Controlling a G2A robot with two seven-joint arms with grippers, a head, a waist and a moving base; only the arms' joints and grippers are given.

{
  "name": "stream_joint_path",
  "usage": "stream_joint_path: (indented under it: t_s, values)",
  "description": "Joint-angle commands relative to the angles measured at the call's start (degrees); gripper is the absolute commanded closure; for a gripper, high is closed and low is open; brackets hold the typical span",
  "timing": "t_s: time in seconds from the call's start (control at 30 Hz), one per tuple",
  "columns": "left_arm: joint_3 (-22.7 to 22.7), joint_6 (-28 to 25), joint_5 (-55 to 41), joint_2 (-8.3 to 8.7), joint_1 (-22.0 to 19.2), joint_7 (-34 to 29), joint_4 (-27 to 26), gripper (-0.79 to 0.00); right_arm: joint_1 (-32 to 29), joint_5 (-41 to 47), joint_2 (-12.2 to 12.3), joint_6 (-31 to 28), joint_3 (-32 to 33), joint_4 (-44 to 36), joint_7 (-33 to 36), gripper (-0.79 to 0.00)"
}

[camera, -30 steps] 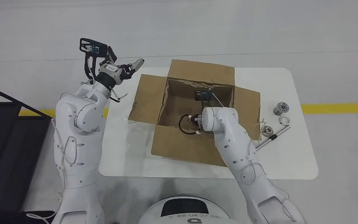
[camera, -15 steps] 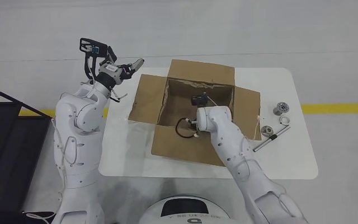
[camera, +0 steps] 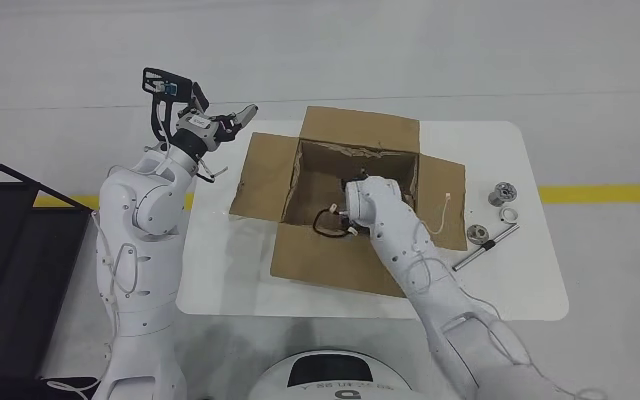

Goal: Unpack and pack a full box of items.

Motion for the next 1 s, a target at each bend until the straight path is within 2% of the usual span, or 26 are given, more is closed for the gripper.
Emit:
stream_joint_path:
  t_s: [0.0, 0.1, 0.3, 0.5, 0.73, 0.83, 0.97]
  values:
    - [0.0, 0.0, -0.1, 0.0, 0.0, 0.0, 0.0, -0.785, 0.2, 0.0, -0.2, 0.1, 0.5, 0.0, -0.1, 0.0]
    - [0.0, 0.0, -0.1, 0.0, 0.0, 0.0, 0.0, -0.785, -1.0, -1.0, -0.1, 0.4, 1.7, -3.5, -0.4, 0.0]
    - [0.0, 0.0, -0.1, 0.0, 0.0, 0.0, 0.0, -0.785, -7.1, -4.2, 0.9, 0.8, 5.4, -16.7, -1.0, 0.0]
    - [0.0, 0.0, -0.1, 0.0, 0.0, 0.0, 0.0, -0.785, -13.9, -3.5, 2.1, -2.3, 10.1, -28.9, -4.5, 0.0]
    - [0.0, 0.0, -0.1, 0.0, 0.0, 0.0, 0.0, -0.785, -17.9, -0.8, 2.8, -6.0, 12.8, -34.5, -7.0, 0.0]
    - [0.0, 0.0, -0.1, 0.0, 0.0, 0.0, 0.0, -0.785, -17.7, 1.5, 3.1, -10.4, 13.1, -34.2, -3.8, 0.0]
    - [0.0, 0.0, -0.1, 0.0, 0.0, 0.0, 0.0, -0.785, -17.2, 8.6, 3.9, -20.9, 15.8, -34.6, 3.3, 0.0]
